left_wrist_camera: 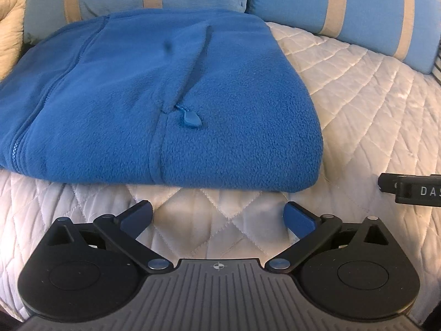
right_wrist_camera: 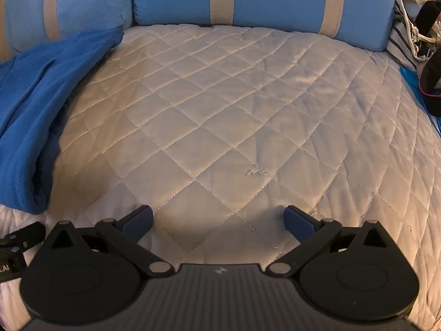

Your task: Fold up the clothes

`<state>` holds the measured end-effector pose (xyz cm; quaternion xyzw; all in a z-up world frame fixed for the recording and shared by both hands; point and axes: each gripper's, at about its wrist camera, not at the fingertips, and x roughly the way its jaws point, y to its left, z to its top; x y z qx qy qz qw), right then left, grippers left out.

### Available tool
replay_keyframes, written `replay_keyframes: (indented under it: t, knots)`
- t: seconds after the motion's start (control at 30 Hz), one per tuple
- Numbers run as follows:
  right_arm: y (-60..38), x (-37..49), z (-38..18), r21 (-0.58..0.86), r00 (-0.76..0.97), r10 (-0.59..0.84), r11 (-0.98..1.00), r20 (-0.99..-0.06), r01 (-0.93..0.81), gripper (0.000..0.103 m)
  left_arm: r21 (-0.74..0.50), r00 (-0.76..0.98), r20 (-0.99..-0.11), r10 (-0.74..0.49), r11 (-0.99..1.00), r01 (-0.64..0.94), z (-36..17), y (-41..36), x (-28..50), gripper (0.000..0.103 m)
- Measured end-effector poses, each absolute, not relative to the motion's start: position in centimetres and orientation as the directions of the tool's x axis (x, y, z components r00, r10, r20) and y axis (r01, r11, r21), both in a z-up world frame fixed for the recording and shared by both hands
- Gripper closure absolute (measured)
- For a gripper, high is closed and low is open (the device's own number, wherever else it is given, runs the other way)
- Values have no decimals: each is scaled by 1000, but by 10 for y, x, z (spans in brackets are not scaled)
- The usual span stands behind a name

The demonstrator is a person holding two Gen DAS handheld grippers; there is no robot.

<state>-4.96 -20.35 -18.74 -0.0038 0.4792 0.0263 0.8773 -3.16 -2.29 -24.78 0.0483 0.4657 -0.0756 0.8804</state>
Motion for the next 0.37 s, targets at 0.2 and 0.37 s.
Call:
replay_keyframes:
  t: [0.2, 0.37]
  knots:
    - [-202, -50, -187, 13, 539, 30, 999, -842, -35, 1, 17, 564, -821, -86, 984, 175, -252, -24, -30, 0]
    - [-201, -49, -187, 12, 538, 27, 999, -843, -32, 1, 11, 567, -819, -88, 985, 170, -253, -25, -28, 0]
